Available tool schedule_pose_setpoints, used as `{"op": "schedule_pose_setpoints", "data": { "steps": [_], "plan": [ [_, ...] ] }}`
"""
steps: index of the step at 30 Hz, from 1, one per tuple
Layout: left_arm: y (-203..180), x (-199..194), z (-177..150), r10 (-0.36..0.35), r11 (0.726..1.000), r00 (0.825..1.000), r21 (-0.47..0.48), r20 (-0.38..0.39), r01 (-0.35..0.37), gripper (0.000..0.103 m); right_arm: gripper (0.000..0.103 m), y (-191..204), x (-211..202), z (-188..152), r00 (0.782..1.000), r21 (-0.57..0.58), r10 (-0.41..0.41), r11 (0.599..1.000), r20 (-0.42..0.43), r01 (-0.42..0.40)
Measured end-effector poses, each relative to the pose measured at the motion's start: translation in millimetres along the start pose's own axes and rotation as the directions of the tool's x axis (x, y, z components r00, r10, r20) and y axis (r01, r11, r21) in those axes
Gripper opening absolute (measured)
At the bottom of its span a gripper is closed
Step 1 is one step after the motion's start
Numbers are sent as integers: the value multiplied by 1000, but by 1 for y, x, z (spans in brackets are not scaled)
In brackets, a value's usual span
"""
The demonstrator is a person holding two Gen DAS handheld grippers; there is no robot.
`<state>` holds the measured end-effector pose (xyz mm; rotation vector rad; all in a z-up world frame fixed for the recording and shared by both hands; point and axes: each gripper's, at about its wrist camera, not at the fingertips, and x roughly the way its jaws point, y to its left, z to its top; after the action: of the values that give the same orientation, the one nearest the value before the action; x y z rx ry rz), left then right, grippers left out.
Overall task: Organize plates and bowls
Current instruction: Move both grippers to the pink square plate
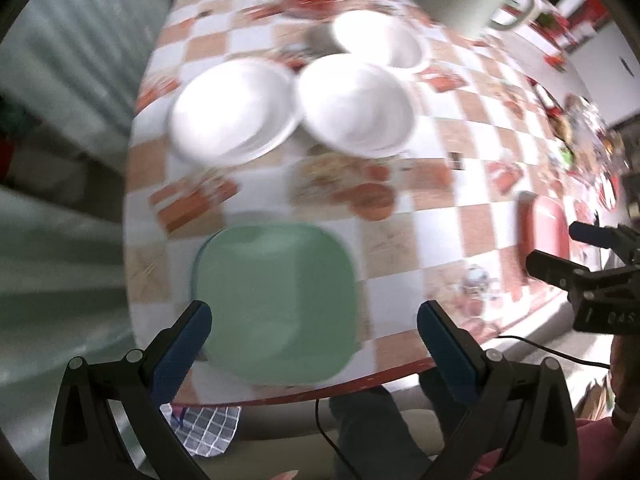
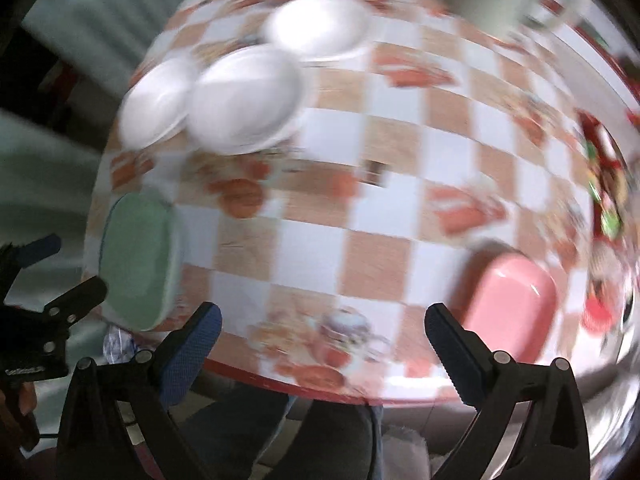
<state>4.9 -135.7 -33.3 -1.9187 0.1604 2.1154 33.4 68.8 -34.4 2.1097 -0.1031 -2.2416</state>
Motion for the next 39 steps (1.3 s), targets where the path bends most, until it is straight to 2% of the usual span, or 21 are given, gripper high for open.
{"op": "schedule_pose_setpoints", "data": {
  "steps": [6,11,20,31,39],
  "plan": [
    [-47,-4,18,-37,992,999,117,-4,37,103,102,-58,-15,-24,999,191,-43,981,8,40],
    [-89,-5,28,-45,979,999,200,-8,45,103,102,-93,-27,-35,998,274,-52,961,25,43],
    [-163,13,43,-31,956,998,290,-62,48,103,102,-162,-27,-54,999,372,-53,927,8,46],
    [-240,76,52,30,942,982,333,-185,34,103,102,-234,18,-76,994,448,-28,891,-102,71],
    [-279,103,51,77,943,979,333,-187,-10,103,102,-263,39,-70,992,447,-13,892,-126,69]
  ]
}}
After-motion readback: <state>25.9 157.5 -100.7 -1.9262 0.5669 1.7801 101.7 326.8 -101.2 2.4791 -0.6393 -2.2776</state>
